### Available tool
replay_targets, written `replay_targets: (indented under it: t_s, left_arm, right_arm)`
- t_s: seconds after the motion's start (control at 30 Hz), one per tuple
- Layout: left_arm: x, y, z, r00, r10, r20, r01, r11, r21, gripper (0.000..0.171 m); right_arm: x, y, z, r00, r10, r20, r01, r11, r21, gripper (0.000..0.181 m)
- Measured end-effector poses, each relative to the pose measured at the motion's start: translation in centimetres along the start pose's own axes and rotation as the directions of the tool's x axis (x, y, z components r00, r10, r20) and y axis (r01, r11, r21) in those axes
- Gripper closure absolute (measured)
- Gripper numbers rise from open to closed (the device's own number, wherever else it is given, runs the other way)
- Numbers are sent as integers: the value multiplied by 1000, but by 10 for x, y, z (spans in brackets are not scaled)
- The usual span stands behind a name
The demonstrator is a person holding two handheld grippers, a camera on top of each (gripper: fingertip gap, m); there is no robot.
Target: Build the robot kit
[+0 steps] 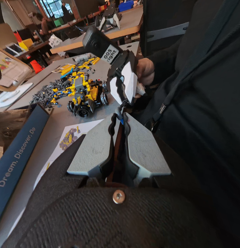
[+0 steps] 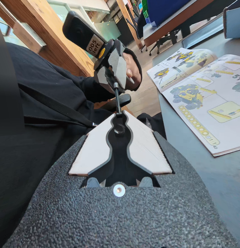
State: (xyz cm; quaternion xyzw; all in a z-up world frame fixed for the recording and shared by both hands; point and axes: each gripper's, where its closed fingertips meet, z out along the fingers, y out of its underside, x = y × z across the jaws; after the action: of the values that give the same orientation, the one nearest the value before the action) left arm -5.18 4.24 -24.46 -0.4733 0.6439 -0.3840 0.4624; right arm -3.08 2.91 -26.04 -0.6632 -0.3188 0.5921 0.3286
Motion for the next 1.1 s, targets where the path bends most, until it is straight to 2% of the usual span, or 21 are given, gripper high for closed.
replay_targets:
  t_s: [0.1, 0.17, 0.23, 0.3, 0.37, 0.43, 0.5, 0.57, 0.63, 0.67, 0.73, 0.8, 0.87, 0.93, 1.03, 1.1]
  left_arm:
    - [0, -4, -2, 999, 45, -2, -45, 999, 6, 164]
    - [0, -8, -3, 1000, 23, -8, -23, 999, 36, 164]
    - [-4, -10, -3, 997, -71, -18, 72, 995, 63, 164]
    - [-3, -17, -3, 980, -190, -57, 196, 971, 136, 164]
    - [-8, -11, -1, 952, -302, -58, 307, 942, 136, 165]
    - [-12, 8, 6, 904, -426, -40, 428, 902, 62, 166]
    - [-16, 23, 11, 874, -485, 12, 485, 874, 14, 167]
    - [-16, 33, 16, 841, -540, 41, 541, 840, -33, 167]
    - [-17, 36, 19, 800, -599, 46, 600, 799, -41, 167]
    - [-16, 34, 20, 775, -631, 32, 632, 774, -35, 167]
    - [-16, 32, 21, 736, -677, 10, 677, 735, -24, 167]
    - [-17, 37, 21, 699, -715, 19, 715, 698, -34, 167]
    - [-16, 35, 20, 681, -733, 0, 733, 681, -12, 167]
    - [-15, 36, 16, 703, -712, -1, 712, 703, -8, 167]
    - [-21, 52, 7, 756, -645, 109, 652, 758, -36, 151]
    - [-18, 58, 2, 768, -627, 134, 636, 770, -43, 153]
  right_arm:
    - [-9, -1, 2, 996, 61, 59, -62, 998, 17, 176]
    - [-14, -5, 1, 985, 125, 118, -132, 990, 52, 174]
    - [-14, -9, 0, 974, 169, 152, -184, 979, 93, 174]
    - [-18, -13, -2, 957, 206, 204, -233, 965, 119, 174]
    - [-11, -14, -3, 958, 226, 174, -251, 958, 136, 174]
    - [10, -5, -4, 994, 104, -15, -102, 989, 102, 174]
    - [22, -3, -6, 977, -81, -198, 92, 995, 45, 172]
    - [33, 1, -8, 905, -252, -343, 238, 968, -83, 152]
    - [42, 7, -7, 813, -404, -419, 341, 914, -220, 147]
    - [46, 10, -7, 764, -471, -441, 379, 881, -284, 150]
    - [49, 13, -5, 672, -582, -458, 454, 813, -365, 172]
    - [51, 13, -4, 608, -641, -469, 491, 767, -412, 173]
    - [51, 16, -2, 594, -658, -463, 495, 753, -434, 173]
    - [51, 13, -2, 600, -642, -477, 493, 767, -410, 174]
    - [57, 10, -7, 584, -628, -514, 489, 778, -395, 174]
    - [58, 8, -9, 586, -610, -533, 491, 791, -366, 174]
